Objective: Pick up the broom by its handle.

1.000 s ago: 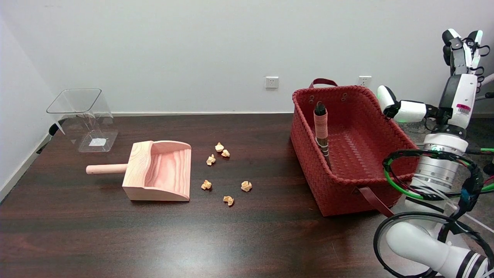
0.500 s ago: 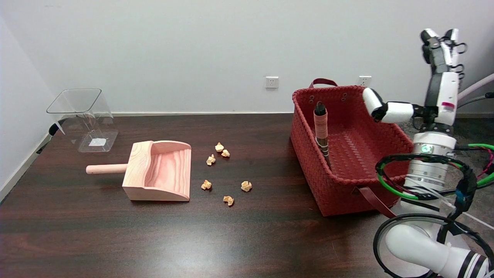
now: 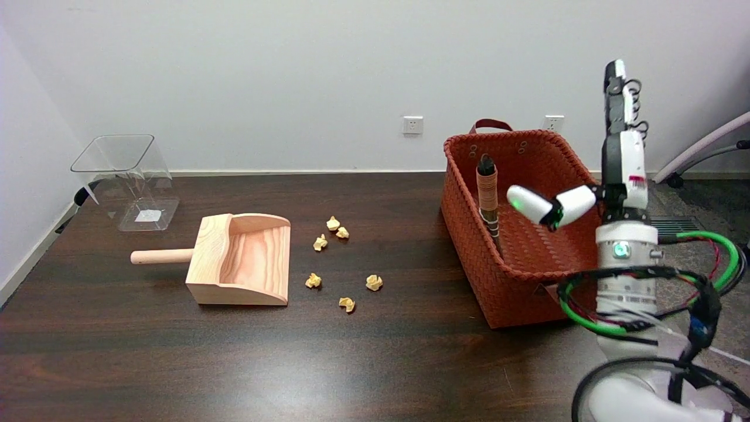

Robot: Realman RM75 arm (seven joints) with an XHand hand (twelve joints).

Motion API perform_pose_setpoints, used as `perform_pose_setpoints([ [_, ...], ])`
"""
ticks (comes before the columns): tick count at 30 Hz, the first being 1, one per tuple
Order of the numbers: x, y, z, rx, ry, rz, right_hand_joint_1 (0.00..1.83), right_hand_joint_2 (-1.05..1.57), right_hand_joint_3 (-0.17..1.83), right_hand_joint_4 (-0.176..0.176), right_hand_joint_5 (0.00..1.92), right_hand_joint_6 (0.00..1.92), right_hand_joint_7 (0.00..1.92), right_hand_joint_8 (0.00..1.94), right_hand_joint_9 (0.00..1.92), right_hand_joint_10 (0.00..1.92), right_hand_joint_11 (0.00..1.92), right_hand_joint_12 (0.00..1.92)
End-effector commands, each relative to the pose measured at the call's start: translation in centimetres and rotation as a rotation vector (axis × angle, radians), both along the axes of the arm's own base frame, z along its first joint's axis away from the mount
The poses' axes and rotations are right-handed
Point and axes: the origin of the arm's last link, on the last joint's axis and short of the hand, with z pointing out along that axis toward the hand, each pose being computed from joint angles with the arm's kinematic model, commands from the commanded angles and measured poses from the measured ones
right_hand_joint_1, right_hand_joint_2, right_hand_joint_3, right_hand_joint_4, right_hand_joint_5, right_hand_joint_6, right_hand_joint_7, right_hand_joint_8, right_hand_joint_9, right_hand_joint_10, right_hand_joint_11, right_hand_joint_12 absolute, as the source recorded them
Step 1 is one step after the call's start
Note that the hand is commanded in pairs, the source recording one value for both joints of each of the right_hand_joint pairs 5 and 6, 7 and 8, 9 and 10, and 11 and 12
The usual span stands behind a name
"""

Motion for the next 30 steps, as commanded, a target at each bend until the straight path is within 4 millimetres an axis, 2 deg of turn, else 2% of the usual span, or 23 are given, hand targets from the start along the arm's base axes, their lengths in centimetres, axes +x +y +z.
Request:
perform_pose_setpoints([
  [1,-0.8,4.5,-3.3,0.132,-0.047,-0.111,1.04,-0.53,1.09,0.000,0.00,0.00,0.01,0.01,0.00,0.00,0.00,0.00],
  [7,-1.0,3.0,-3.2,0.157,-0.062,-0.132,1.05,-0.56,1.00,0.000,0.00,0.00,0.02,0.02,0.00,0.00,0.00,0.00],
  [12,-0.8,0.4,-3.8,0.219,-0.090,-0.152,1.06,-0.56,0.98,0.000,0.00,0.00,0.02,0.02,0.00,0.00,0.00,0.00],
  [19,-1.7,-2.8,-5.3,0.275,-0.136,-0.187,1.06,-0.56,0.95,0.000,0.00,0.00,0.03,0.03,0.00,0.00,0.00,0.00],
  [26,-3.1,-4.2,-5.9,0.291,-0.166,-0.242,1.06,-0.55,0.95,0.000,0.00,0.00,0.04,0.04,0.00,0.00,0.00,0.00],
  [30,-3.9,-4.4,-5.4,0.277,-0.178,-0.271,1.06,-0.54,0.94,0.000,0.00,0.00,0.04,0.04,0.00,0.00,0.00,0.00],
])
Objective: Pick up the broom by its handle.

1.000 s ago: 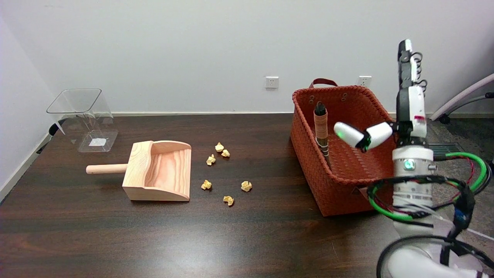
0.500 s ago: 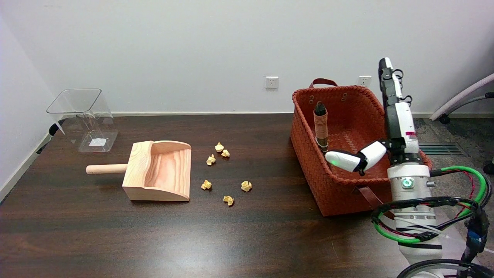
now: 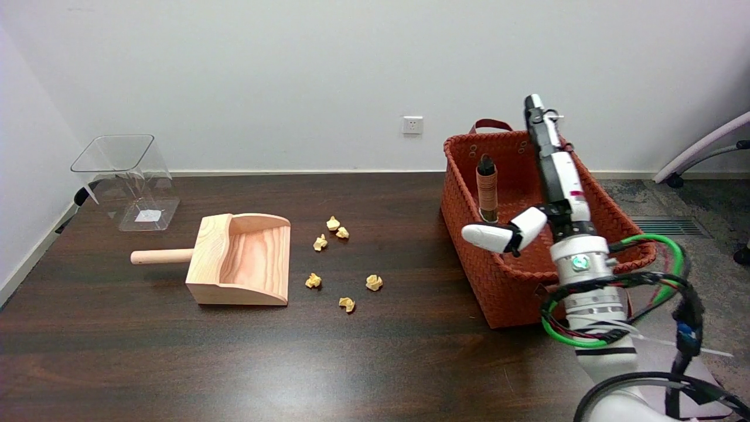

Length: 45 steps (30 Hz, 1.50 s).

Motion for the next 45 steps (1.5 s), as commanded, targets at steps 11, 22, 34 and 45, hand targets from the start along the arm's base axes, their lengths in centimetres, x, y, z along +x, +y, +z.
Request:
perform_pose_setpoints([
  [11,-3.8,-3.3,0.3,-0.002,-0.052,-0.130,1.06,-0.55,0.98,0.000,0.00,0.00,0.06,0.06,0.00,0.00,0.00,0.00],
  [22,-4.0,-3.4,0.5,0.014,-0.116,-0.104,1.06,-0.40,0.95,0.000,0.22,0.22,0.37,0.37,0.22,0.22,0.22,0.22],
  [34,-3.3,-3.6,-0.7,0.064,-0.148,-0.104,1.08,-0.17,0.81,0.000,0.47,0.47,1.02,1.02,0.47,0.47,0.47,0.47],
  [45,-2.7,-4.1,-1.9,0.113,-0.177,-0.104,1.04,0.01,0.88,0.000,1.06,1.06,1.51,1.51,1.06,1.06,1.06,1.06],
])
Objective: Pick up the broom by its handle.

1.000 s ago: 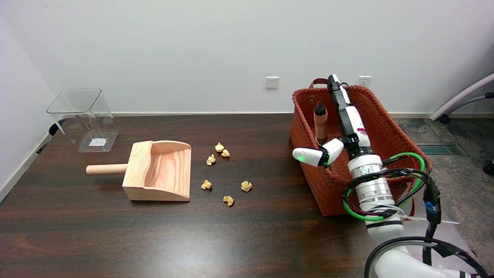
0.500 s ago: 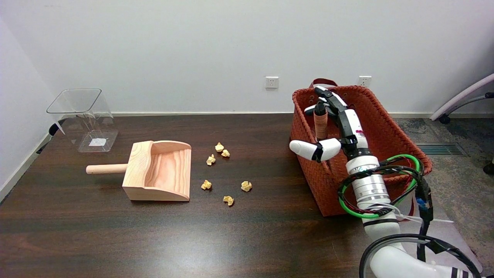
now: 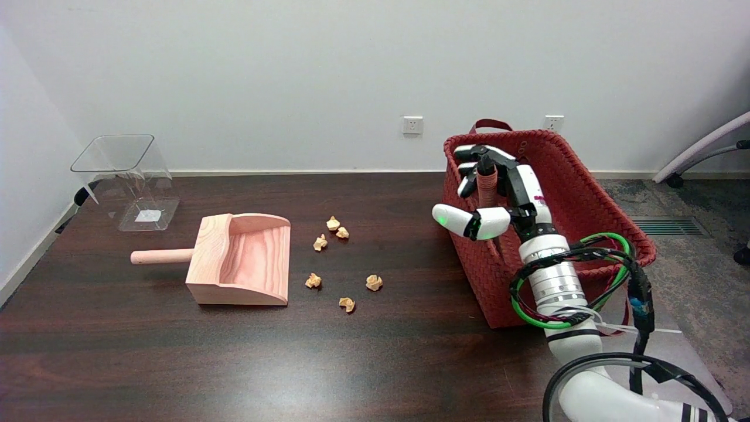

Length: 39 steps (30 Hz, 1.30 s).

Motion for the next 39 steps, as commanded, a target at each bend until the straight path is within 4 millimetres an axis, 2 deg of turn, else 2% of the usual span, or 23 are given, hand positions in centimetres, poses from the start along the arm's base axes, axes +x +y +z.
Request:
perform_pose_setpoints([
  [1,0.6,-0.7,-1.5,0.058,-0.050,0.004,1.03,0.06,0.87,0.000,1.17,1.17,1.57,1.57,1.17,1.17,1.17,1.17],
  [3,0.7,-0.7,-1.6,0.061,-0.053,0.004,1.01,0.19,0.85,0.000,1.52,1.52,1.78,1.78,1.52,1.52,1.52,1.52],
  [5,0.7,-0.8,-1.6,0.061,-0.059,0.003,0.99,0.24,0.85,0.000,1.74,1.74,1.88,1.88,1.74,1.74,1.74,1.74],
  [6,0.7,-0.8,-1.6,0.061,-0.063,0.002,0.99,0.24,0.87,0.000,1.92,1.92,1.92,1.92,1.92,1.92,1.92,1.92],
  [12,0.6,-0.9,-1.7,0.064,-0.076,-0.005,1.04,-0.07,0.96,0.000,1.92,1.92,1.92,1.92,1.92,1.92,1.92,1.92],
  [18,0.8,-1.1,-2.0,0.065,-0.072,0.003,1.09,-0.25,0.98,0.000,1.92,1.92,1.92,1.92,1.92,1.92,1.92,1.92],
  [22,1.1,-1.2,-2.1,0.062,-0.075,0.016,1.17,0.01,0.81,0.000,1.92,1.92,1.92,1.92,1.92,1.92,1.92,1.92],
  [23,1.3,-1.3,-2.0,0.061,-0.076,0.021,1.21,0.21,0.96,0.000,1.92,1.92,1.92,1.92,1.92,1.92,1.92,1.92],
  [24,1.5,-1.3,-1.9,0.058,-0.074,0.026,1.22,0.29,1.01,0.000,1.92,1.92,1.92,1.92,1.92,1.92,1.92,1.92],
  [28,3.0,-1.6,-1.4,0.019,0.005,0.053,1.27,0.69,1.05,0.000,1.92,1.92,1.92,1.92,1.92,1.92,1.92,1.92],
  [39,9.1,-2.1,0.3,-0.073,0.198,0.179,1.31,0.95,0.98,0.000,1.92,1.92,1.92,1.92,1.92,1.92,1.92,1.92],
])
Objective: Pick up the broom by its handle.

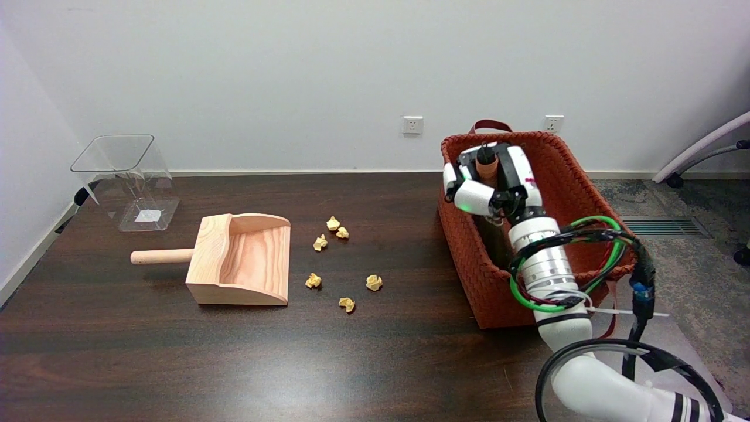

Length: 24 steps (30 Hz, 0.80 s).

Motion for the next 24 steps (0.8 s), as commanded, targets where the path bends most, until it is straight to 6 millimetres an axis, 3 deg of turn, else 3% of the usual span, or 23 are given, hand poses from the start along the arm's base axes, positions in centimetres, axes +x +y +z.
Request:
perform_pose_setpoints([
  [1,7.4,-0.7,1.6,-0.108,0.228,0.156,1.32,0.96,0.97,0.000,1.92,1.92,1.92,1.92,1.92,1.92,1.92,1.92],
  [11,13.0,-1.9,1.1,-0.125,0.330,0.328,1.34,1.03,0.91,0.000,1.92,1.92,1.92,1.92,1.92,1.92,1.92,1.92],
  [24,18.6,-4.2,-3.9,0.029,0.345,0.525,1.33,1.05,0.87,0.000,1.92,1.92,1.92,1.92,1.92,1.92,1.92,1.92],
])
